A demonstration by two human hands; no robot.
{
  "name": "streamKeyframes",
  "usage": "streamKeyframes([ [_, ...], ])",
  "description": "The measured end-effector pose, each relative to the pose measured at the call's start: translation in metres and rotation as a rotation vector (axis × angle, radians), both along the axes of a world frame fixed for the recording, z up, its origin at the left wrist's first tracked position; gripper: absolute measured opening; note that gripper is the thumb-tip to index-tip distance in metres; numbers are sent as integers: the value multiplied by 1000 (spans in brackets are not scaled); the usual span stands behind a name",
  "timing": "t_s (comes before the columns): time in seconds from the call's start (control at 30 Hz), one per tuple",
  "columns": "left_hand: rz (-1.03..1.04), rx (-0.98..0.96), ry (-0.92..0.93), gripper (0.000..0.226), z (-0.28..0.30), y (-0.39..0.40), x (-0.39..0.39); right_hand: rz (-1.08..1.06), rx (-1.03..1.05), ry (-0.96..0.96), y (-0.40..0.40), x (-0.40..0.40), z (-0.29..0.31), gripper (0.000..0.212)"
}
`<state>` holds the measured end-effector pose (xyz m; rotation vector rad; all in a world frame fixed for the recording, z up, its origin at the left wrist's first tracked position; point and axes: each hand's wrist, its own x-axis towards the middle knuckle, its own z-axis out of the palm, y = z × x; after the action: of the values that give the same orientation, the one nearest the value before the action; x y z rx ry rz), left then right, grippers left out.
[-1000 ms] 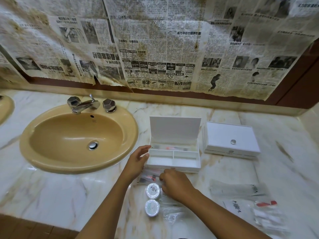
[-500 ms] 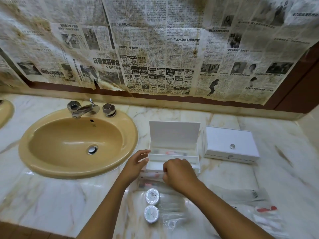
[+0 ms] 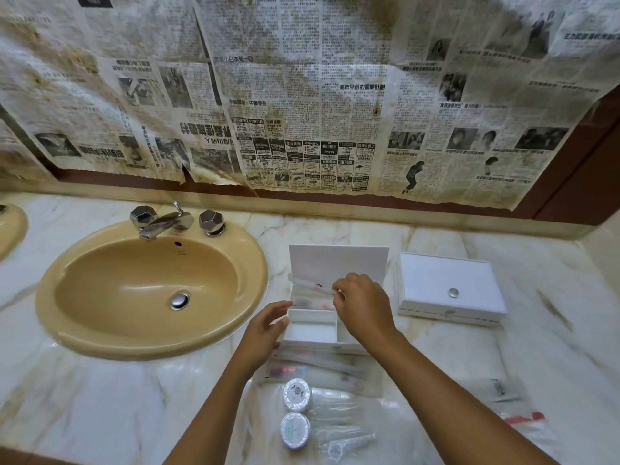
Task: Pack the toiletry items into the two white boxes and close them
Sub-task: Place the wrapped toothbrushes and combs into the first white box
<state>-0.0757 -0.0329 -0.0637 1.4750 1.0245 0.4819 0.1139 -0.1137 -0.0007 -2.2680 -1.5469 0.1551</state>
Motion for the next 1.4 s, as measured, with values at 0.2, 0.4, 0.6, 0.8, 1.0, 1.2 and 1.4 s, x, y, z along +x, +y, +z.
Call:
streamKeyframes([
  [0.2,29,63,23,24,-8,-1,4,15,-94,-5,6,1,-21,24],
  [0.4,39,67,29,25,-10,-2,6,15,-159,43,9,3,-36,22],
  [0.6,41,77,33,25,-11,-1,7,6,-150,110,7,5,-34,27],
  [0.8,36,88,29,25,-13,-1,7,90,-319,155,3,3,-41,54],
  [1.0,34,88,29,25,-13,-2,7,82,-296,115,0,1,-38,59],
  [1.2,34,93,24,25,-13,-3,6,90,-349,99,-3,-2,-41,65],
  [1.4,32,99,20,26,-16,-2,5,63,18,185,-18,-17,-31,46],
])
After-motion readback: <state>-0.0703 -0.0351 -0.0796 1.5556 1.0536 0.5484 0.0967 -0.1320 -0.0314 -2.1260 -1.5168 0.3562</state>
